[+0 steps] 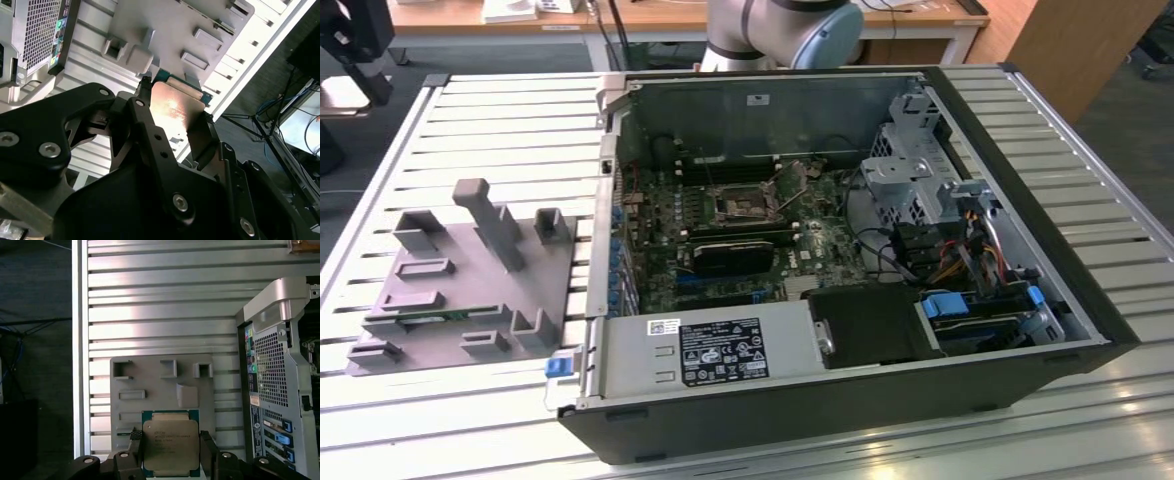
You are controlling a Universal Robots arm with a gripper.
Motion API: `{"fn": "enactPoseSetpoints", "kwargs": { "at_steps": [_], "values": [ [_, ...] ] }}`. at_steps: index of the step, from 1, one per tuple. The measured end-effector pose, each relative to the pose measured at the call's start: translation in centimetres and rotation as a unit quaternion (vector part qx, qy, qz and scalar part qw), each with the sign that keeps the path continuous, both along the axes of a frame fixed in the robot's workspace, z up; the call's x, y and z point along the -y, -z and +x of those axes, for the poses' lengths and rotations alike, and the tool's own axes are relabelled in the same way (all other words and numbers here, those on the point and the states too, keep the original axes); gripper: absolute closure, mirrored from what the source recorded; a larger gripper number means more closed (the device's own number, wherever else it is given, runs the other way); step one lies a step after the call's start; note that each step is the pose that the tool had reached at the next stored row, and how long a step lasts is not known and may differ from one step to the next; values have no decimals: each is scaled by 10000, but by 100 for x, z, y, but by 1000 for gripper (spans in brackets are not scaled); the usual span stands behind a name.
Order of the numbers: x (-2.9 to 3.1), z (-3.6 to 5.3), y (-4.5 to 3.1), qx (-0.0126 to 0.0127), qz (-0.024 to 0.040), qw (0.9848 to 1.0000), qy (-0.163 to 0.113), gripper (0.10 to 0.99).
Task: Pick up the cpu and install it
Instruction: 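Pick up the cpu and move it towards the insertion slot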
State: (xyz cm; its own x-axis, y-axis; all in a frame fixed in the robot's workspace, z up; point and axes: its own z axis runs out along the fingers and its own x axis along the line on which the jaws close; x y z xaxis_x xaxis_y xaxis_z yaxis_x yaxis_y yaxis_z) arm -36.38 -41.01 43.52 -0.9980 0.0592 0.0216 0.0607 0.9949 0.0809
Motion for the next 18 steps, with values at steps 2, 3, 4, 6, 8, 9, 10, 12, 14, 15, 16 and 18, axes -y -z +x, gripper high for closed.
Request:
{"fn": "enactPoseSetpoints", "kwargs": {
  "at_steps": [2,3,4,6,8,9,10,12,14,15,16,18],
  "values": [
    [0,43,0,0,0,10000,0,545],
    [-1,65,0,1,0,10000,0,545],
    [-2,86,1,1,0,10000,0,545],
    [-2,133,1,1,0,10000,0,545],
    [-3,179,0,0,0,10000,0,545],
    [-4,241,1,0,0,10000,0,545],
    [-4,262,1,1,0,10000,0,545],
    [-5,303,0,0,0,10000,0,545],
    [-5,343,1,0,0,10000,0,545],
    [-6,362,1,0,0,10000,0,545],
    [-6,380,0,0,0,10000,0,545],
    [-6,417,0,0,0,10000,0,545]
  ]
}}
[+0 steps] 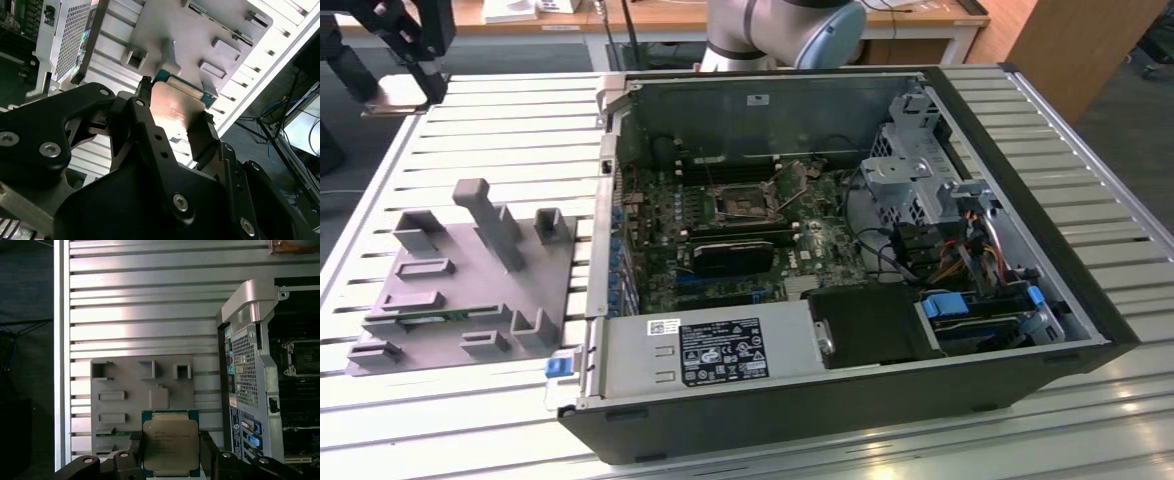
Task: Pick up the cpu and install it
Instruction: 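Pick up the cpu and move it towards the insertion slot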
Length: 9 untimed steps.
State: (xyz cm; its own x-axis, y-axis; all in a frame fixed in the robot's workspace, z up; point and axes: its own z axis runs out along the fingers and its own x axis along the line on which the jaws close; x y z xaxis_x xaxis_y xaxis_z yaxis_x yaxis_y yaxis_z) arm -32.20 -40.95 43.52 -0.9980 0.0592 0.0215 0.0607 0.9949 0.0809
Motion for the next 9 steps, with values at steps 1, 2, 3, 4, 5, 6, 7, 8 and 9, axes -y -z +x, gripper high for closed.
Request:
{"fn": "enactPoseSetpoints", "kwargs": {
  "at_steps": [1,2,3,4,5,6,7,8,9],
  "values": [
    [0,19,0,0,0,10000,0,545],
    [0,37,0,0,0,10000,0,545],
    [0,55,0,0,0,10000,0,545],
    [0,72,0,0,0,10000,0,545],
    [0,89,0,0,0,10000,0,545],
    [-1,109,0,0,1,10000,0,545],
    [-1,128,0,0,0,10000,0,545],
    [-1,146,0,0,0,10000,0,545],
    [-1,166,0,0,0,10000,0,545]
  ]
}}
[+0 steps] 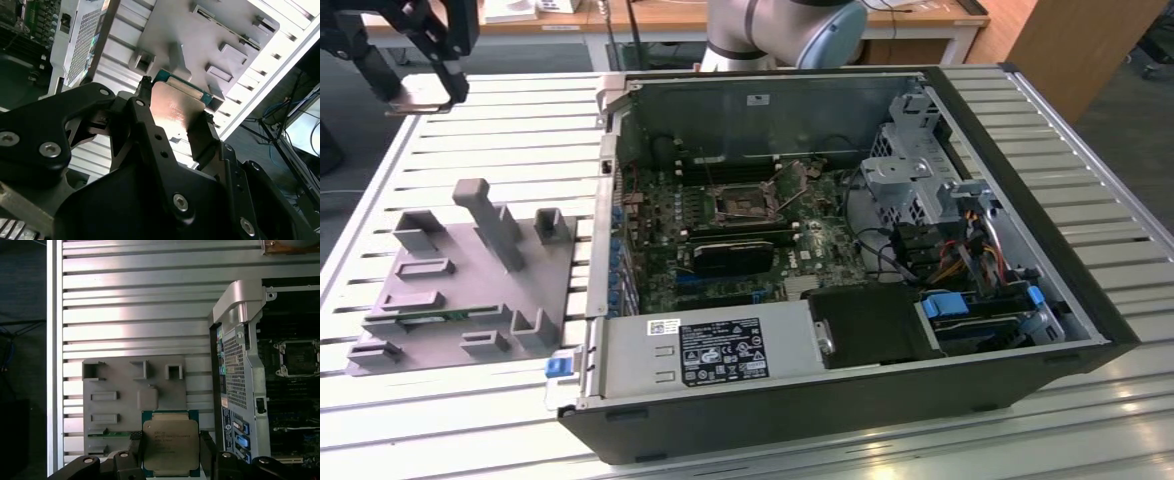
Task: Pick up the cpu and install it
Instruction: 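Pick up the cpu and move it towards the insertion slot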
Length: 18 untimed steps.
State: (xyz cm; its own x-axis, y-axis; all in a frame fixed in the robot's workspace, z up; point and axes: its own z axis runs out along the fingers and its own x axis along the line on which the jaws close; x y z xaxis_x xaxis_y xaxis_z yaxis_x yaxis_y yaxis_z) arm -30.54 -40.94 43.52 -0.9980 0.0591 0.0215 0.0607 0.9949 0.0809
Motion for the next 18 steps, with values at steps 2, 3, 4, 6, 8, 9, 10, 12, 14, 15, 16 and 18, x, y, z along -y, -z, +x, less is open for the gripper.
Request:
{"fn": "enactPoseSetpoints", "kwargs": {
  "at_steps": [2,3,4,6,8,9,10,12,14,15,16,18],
  "values": [
    [0,37,0,0,0,10000,0,545],
    [-1,55,0,0,0,10000,0,545],
    [-1,73,0,0,0,10000,0,545],
    [-2,106,0,0,0,10000,0,545],
    [-2,139,0,0,0,10000,0,545],
    [-2,156,1,0,1,10000,1,545],
    [-2,173,0,0,0,10000,0,545],
    [-2,207,0,0,0,10000,0,545],
    [-2,239,0,0,0,10000,0,545],
    [-3,254,0,0,0,10000,0,545],
    [-3,269,0,0,0,10000,0,545],
    [-3,297,1,0,1,10000,0,545]
  ]
}}
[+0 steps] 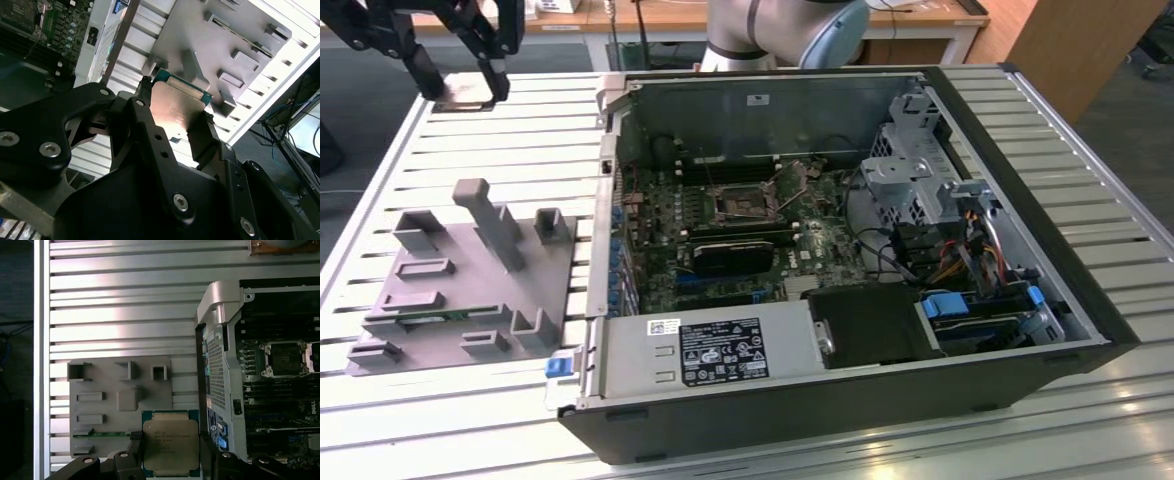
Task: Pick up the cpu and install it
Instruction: 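Pick up the cpu and move it towards the insertion slot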
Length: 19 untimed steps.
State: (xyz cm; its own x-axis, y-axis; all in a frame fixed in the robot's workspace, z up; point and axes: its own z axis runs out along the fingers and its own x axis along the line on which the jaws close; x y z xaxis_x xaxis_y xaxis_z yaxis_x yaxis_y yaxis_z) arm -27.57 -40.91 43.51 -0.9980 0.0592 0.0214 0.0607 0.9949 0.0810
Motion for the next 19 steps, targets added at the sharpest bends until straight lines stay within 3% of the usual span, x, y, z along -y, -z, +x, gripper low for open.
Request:
{"fn": "enactPoseSetpoints", "kwargs": {
  "at_steps": [8,19],
  "values": [
    [-2,112,0,0,0,10000,0,545],
    [-62,380,1,0,0,10000,0,545]
  ]
}}
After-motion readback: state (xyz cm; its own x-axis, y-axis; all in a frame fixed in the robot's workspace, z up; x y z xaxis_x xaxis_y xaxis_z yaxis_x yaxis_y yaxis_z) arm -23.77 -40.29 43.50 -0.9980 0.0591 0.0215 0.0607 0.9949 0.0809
